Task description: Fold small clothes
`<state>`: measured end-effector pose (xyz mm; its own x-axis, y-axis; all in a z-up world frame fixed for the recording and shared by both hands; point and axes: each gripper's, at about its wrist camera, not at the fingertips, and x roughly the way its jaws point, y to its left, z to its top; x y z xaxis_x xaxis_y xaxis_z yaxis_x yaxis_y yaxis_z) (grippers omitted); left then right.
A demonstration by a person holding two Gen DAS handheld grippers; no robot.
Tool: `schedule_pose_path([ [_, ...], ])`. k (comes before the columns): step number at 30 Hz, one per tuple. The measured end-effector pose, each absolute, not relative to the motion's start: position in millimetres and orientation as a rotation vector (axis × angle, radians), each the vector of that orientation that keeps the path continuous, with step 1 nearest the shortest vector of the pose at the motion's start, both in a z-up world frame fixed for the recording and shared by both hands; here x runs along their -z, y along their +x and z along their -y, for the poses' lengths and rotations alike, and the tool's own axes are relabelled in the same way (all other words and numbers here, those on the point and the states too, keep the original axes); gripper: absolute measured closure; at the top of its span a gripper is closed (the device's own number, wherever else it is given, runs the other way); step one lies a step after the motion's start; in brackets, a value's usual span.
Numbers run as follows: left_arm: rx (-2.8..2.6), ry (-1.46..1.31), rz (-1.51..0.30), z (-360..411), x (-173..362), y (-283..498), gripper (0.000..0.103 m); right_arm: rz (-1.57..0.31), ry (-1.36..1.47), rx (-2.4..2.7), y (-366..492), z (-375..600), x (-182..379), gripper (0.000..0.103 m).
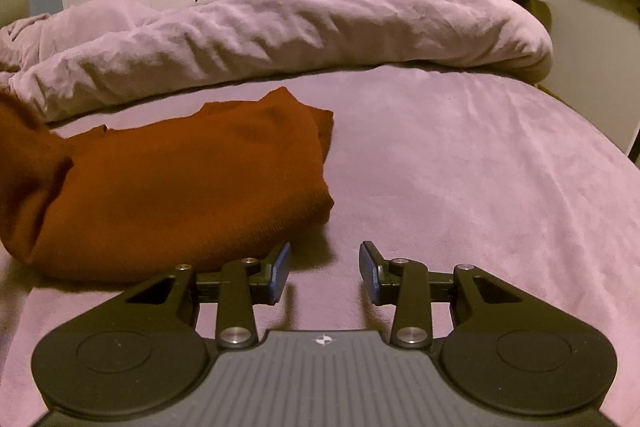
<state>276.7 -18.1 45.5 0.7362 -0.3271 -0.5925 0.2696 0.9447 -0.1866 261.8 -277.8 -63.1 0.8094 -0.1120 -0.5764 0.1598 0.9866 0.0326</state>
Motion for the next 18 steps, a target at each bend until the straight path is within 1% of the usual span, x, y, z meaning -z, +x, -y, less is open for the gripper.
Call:
schedule_pose_path([
  [1, 0.354, -0.061, -0.685, 32.7, -36.5, 278.1, 0.092, -0.608, 0.080, 0.143, 260.8, 278.1, 63.1, 0.066],
  [3, 0.403, -0.042, -0.760, 51.9, -13.8, 282.1, 0.085, -0.604, 0.073, 0.141, 259.9, 278.7, 62.2, 0.066],
  [4, 0.400, -0.054, -0.810, 56.1, -3.3, 281.8, 0.083, -0.604, 0.070, 0.139, 259.1, 279.6, 62.0, 0.066],
  [5, 0.400, -0.069, -0.841, 57.0, 3.3, 279.7, 0.075, -0.604, 0.069, 0.138, 258.2, 281.0, 61.7, 0.066],
  [6, 0.411, -0.085, -0.860, 55.0, 7.0, 273.5, 0.069, -0.604, 0.070, 0.138, 256.9, 282.2, 60.8, 0.066],
  [7, 0.415, -0.099, -0.849, 49.7, 6.7, 263.8, 0.062, -0.600, 0.069, 0.136, 255.7, 283.6, 59.9, 0.066],
  [8, 0.416, -0.109, -0.834, 43.9, 4.1, 255.4, 0.059, -0.593, 0.068, 0.132, 254.4, 284.8, 58.8, 0.066],
  [10, 0.398, -0.132, -0.803, 25.6, -2.9, 238.3, 0.055, -0.584, 0.067, 0.128, 254.1, 285.4, 56.3, 0.066],
  [11, 0.368, -0.154, -0.785, 13.5, -6.3, 233.5, 0.050, -0.577, 0.075, 0.119, 254.6, 284.6, 54.4, 0.066],
  [15, 0.207, -0.236, -0.761, -27.7, -11.1, 237.0, 0.050, -0.542, 0.100, 0.036, 265.2, 268.8, 41.0, 0.066],
  [17, 0.126, -0.254, -0.794, -39.5, -6.8, 244.4, 0.049, -0.528, 0.111, -0.029, 276.3, 255.5, 32.6, 0.063],
  [18, 0.089, -0.273, -0.813, -45.1, -3.9, 248.9, 0.047, -0.533, 0.133, -0.072, 283.7, 249.9, 28.8, 0.059],
])
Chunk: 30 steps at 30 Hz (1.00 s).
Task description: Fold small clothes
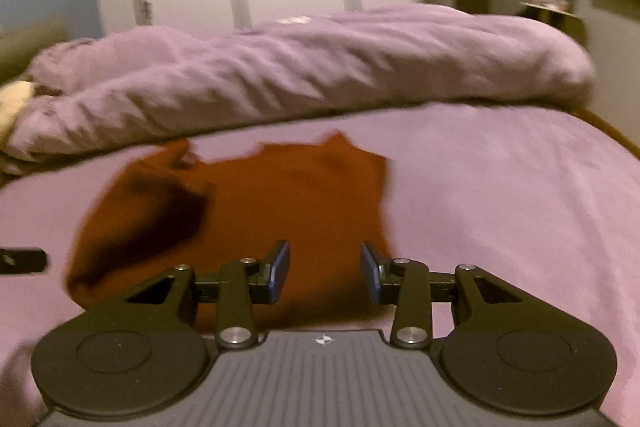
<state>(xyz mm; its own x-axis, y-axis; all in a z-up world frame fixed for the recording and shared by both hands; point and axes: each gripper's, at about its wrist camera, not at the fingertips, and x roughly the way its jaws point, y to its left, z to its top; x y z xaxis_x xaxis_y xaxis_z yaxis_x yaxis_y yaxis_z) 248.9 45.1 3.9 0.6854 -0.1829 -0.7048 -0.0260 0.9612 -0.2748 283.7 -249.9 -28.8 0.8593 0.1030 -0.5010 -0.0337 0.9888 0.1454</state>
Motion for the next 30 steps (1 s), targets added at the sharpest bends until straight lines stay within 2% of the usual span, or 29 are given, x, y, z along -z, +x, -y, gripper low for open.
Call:
schedule_pose_path([
  [3, 0.047, -0.355, -0.842, -53.7, 4.4, 263.0, 0.031, -0.580, 0.249, -0.228, 312.0, 239.4, 19.8, 0.039],
  [5, 0.057, -0.385, -0.862, -54.6, 9.8, 272.6, 0.027, -0.605, 0.300, -0.286, 331.3, 235.1, 15.0, 0.026],
  [6, 0.058, -0.391, -0.865, -52.6, 11.9, 278.3, 0.023, -0.622, 0.319, -0.309, 342.5, 233.4, 14.4, 0.015],
  [11, 0.061, -0.379, -0.879, -46.5, 26.5, 292.7, 0.012, -0.762, 0.403, -0.359, 397.1, 225.7, 28.6, 0.015],
  [18, 0.072, -0.395, -0.888, -49.2, 33.1, 299.0, 0.010, -0.863, 0.488, -0.455, 438.9, 211.7, 45.5, 0.015],
  [20, 0.070, -0.389, -0.889, -47.8, 33.6, 298.9, 0.010, -0.863, 0.470, -0.475, 444.0, 205.5, 45.4, 0.018],
  [21, 0.067, -0.382, -0.889, -46.6, 33.5, 299.0, 0.010, -0.864, 0.463, -0.487, 446.2, 202.7, 45.4, 0.026],
  [22, 0.065, -0.377, -0.890, -45.5, 33.5, 299.4, 0.010, -0.870, 0.452, -0.500, 447.0, 199.2, 46.3, 0.042],
  [24, 0.059, -0.371, -0.890, -43.7, 33.2, 298.5, 0.010, -0.879, 0.423, -0.513, 448.1, 194.9, 47.0, 0.061],
  [28, 0.051, -0.360, -0.898, -41.9, 28.1, 294.5, 0.010, -0.830, 0.368, -0.489, 436.9, 193.3, 43.6, 0.075],
  [30, 0.045, -0.344, -0.899, -40.7, 21.5, 289.9, 0.011, -0.792, 0.357, -0.468, 427.0, 194.7, 34.9, 0.078],
])
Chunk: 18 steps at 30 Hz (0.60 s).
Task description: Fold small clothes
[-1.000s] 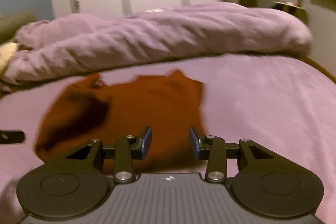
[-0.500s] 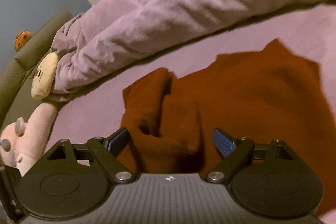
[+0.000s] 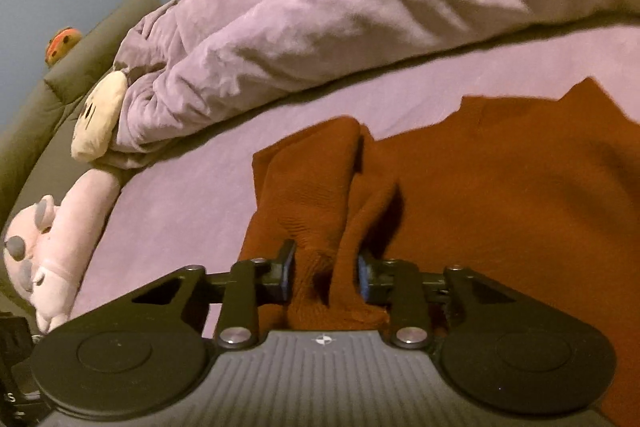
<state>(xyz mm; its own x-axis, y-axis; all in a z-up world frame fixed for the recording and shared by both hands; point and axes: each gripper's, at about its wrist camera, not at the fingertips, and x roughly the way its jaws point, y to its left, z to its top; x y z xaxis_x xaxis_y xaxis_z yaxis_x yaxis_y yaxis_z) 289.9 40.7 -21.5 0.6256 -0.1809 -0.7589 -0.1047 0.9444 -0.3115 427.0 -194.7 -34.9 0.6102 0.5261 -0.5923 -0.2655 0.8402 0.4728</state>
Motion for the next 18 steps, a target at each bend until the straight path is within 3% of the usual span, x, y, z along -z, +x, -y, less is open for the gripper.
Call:
schedule_pose_path([
  [2, 0.041, -0.314, -0.873, -38.5, 11.1, 281.7, 0.011, -0.737, 0.332, -0.448, 412.8, 198.6, 22.9, 0.080],
  [6, 0.053, -0.268, -0.837, -29.5, -0.6, 272.7, 0.011, -0.594, 0.324, -0.351, 376.5, 226.8, 2.2, 0.098],
  [14, 0.102, -0.246, -0.916, -1.7, 18.0, 284.3, 0.011, -0.749, 0.407, -0.301, 358.2, 279.9, 43.3, 0.097],
  [15, 0.098, -0.249, -0.920, -2.8, 19.4, 284.5, 0.011, -0.742, 0.442, -0.306, 359.9, 286.4, 41.2, 0.089],
  [16, 0.098, -0.255, -0.922, -4.7, 19.6, 284.2, 0.011, -0.730, 0.472, -0.313, 361.4, 291.4, 38.0, 0.067],
  [18, 0.102, -0.263, -0.925, -7.1, 18.8, 282.3, 0.011, -0.704, 0.523, -0.333, 369.2, 296.1, 28.6, 0.033],
])
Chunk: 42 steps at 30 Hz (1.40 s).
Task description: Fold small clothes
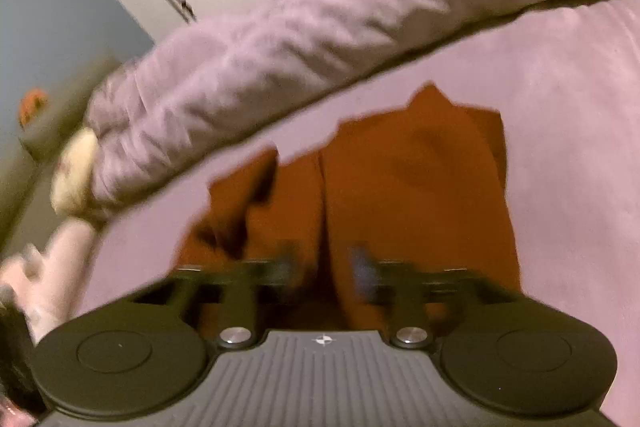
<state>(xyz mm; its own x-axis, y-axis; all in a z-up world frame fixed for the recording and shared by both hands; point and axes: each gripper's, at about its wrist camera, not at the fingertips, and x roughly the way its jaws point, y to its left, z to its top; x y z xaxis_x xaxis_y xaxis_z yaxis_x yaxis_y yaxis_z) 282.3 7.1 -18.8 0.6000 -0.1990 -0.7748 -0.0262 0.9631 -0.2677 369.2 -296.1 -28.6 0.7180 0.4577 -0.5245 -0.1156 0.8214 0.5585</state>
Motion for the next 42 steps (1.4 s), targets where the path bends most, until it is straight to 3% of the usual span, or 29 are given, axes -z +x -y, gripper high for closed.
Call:
schedule_pose_path([
  [8, 0.032, -0.213, -0.874, -30.8, 10.8, 256.4, 0.011, -0.779, 0.475, -0.508, 423.3, 240.7, 6.5, 0.034],
  [11, 0.010, -0.256, -0.897, -44.6, 16.1, 257.7, 0.011, -0.886, 0.396, -0.553, 443.5, 204.2, 12.3, 0.038],
  [13, -0.007, -0.259, -0.896, -50.4, 16.0, 260.4, 0.011, -0.951, 0.391, -0.548, 454.9, 191.0, 25.5, 0.063],
  [16, -0.027, -0.271, -0.877, -55.3, 11.7, 266.1, 0.011, -0.960, 0.413, -0.552, 456.7, 185.2, 37.9, 0.077],
  [19, -0.045, -0.289, -0.858, -57.2, 5.2, 271.7, 0.011, -0.849, 0.335, -0.505, 434.2, 188.1, 29.8, 0.085],
  [22, -0.039, -0.283, -0.830, -51.4, -2.8, 277.9, 0.011, -0.740, 0.329, -0.461, 405.4, 204.2, 16.2, 0.085],
  [26, 0.021, -0.280, -0.855, -26.0, 1.3, 293.4, 0.011, -0.693, 0.380, -0.394, 375.5, 233.3, 17.5, 0.085],
  [32, -0.014, -0.195, -0.901, -0.2, 20.9, 301.5, 0.012, -0.788, 0.345, -0.368, 375.6, 245.2, 53.5, 0.081],
  [33, -0.010, -0.190, -0.899, -0.2, 18.8, 301.1, 0.014, -0.787, 0.365, -0.378, 375.7, 250.7, 50.7, 0.078],
  [35, -0.008, -0.159, -0.897, 1.5, 15.8, 301.3, 0.015, -0.759, 0.404, -0.352, 374.6, 264.8, 42.9, 0.058],
  [36, -0.008, -0.146, -0.895, 2.6, 14.6, 300.2, 0.015, -0.744, 0.414, -0.325, 375.5, 270.5, 40.4, 0.041],
  [42, -0.018, -0.126, -0.888, 6.9, 12.1, 301.3, 0.016, -0.850, 0.686, -0.392, 410.7, 302.3, 65.4, 0.037],
])
